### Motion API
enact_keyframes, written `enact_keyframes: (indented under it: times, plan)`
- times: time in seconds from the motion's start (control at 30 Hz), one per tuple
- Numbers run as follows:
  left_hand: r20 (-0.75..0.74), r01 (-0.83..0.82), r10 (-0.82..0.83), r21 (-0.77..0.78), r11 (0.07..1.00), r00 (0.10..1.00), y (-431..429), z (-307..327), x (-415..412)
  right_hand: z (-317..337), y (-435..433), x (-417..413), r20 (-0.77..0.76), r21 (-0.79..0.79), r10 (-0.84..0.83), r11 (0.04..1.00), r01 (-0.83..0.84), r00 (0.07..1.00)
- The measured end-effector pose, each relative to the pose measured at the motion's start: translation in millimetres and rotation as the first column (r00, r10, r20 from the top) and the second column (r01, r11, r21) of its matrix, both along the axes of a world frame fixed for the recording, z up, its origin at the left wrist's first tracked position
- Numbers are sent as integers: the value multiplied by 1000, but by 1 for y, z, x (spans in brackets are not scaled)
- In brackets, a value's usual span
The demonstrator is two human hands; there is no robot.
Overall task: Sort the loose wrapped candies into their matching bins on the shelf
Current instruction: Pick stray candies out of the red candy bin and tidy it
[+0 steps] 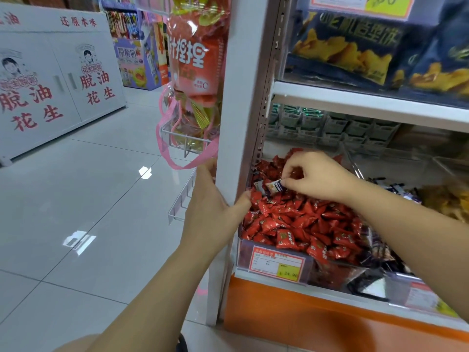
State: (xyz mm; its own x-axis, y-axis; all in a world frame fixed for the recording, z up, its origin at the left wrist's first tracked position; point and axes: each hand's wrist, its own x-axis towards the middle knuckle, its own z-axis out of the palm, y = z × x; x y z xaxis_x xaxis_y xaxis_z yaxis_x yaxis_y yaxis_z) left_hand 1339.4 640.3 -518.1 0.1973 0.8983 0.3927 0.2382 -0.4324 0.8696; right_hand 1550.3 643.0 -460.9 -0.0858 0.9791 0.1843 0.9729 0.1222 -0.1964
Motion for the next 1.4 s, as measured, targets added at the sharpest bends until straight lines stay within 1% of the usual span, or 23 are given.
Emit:
enact_keyframes:
  times: [0.03, 0.1, 0.17, 0.2, 0.23, 0.27, 0.33, 0.37, 0.43, 0.47, 0.53, 0.6, 0.67, 0.7, 0.77, 0.87, 1.0, 1.13, 1.27, 1.33, 1.4]
  plan:
    - [11, -26, 26, 8, 1000, 1000, -2, 0, 1, 4, -12, 0, -87, 24, -26, 999, 28, 996]
    - [37, -140, 137, 77, 987, 990, -10, 1, 4, 8, -36, 3, -234, 98, -72, 990, 97, 970]
    - [115, -274, 257, 181, 944, 960, -20, 4, 6, 8, -59, 9, -349, 176, -109, 968, 179, 931]
    - [159, -322, 292, 224, 920, 943, -25, 6, 6, 7, -71, 13, -399, 203, -125, 954, 220, 909]
    - [187, -338, 296, 266, 903, 937, -30, 8, 6, 7, -82, 18, -441, 224, -141, 939, 260, 886]
    - [188, -321, 274, 306, 896, 943, -33, 10, 6, 7, -92, 23, -473, 241, -160, 923, 302, 867]
    - [127, -239, 207, 344, 908, 970, -39, 10, 7, 8, -111, 35, -506, 274, -223, 875, 400, 833]
    - [101, -211, 187, 330, 920, 977, -41, 8, 7, 8, -118, 43, -509, 288, -269, 842, 457, 817]
    - [76, -192, 178, 276, 942, 981, -46, 3, 8, 8, -130, 58, -492, 303, -368, 777, 552, 789]
    - [60, -193, 184, 268, 944, 981, -48, 0, 8, 7, -133, 65, -472, 294, -413, 760, 580, 779]
    - [25, -188, 189, 282, 941, 982, -49, -3, 7, 7, -134, 69, -393, 282, -454, 768, 575, 799]
    - [-3, -180, 190, 299, 937, 982, -48, -6, 6, 11, -125, 57, -312, 311, -398, 815, 488, 863]
    - [-31, -174, 195, 335, 926, 980, -43, -10, 4, 14, -106, 33, -271, 318, -268, 882, 349, 925]
    - [-44, -167, 195, 353, 921, 980, -42, -11, 3, 14, -94, 20, -253, 294, -199, 916, 271, 947]
    - [-56, -141, 177, 390, 910, 983, -37, -14, 0, 11, -65, -2, -218, 193, -93, 972, 136, 972]
    - [-79, -86, 140, 475, 876, 987, -29, -17, -3, -2, -15, -17, -122, 52, -22, 998, 29, 992]
    - [-106, -66, 160, 593, 803, 981, -16, -22, -5, -24, 42, -22, 28, -67, -23, 997, 24, 999]
    - [-97, -55, 159, 665, 745, 982, -7, -24, -5, -38, 69, -18, 158, -167, 11, 986, 16, 987]
    - [-106, -43, 163, 700, 713, 981, -4, -23, -6, -40, 74, -11, 199, -250, 25, 968, 26, 980]
    - [-109, -40, 163, 703, 710, 981, -3, -24, -6, -37, 73, -7, 195, -257, 6, 965, 45, 981]
    - [-112, -37, 160, 697, 716, 981, -4, -25, -6, -31, 69, -4, 157, -235, -42, 969, 79, 987]
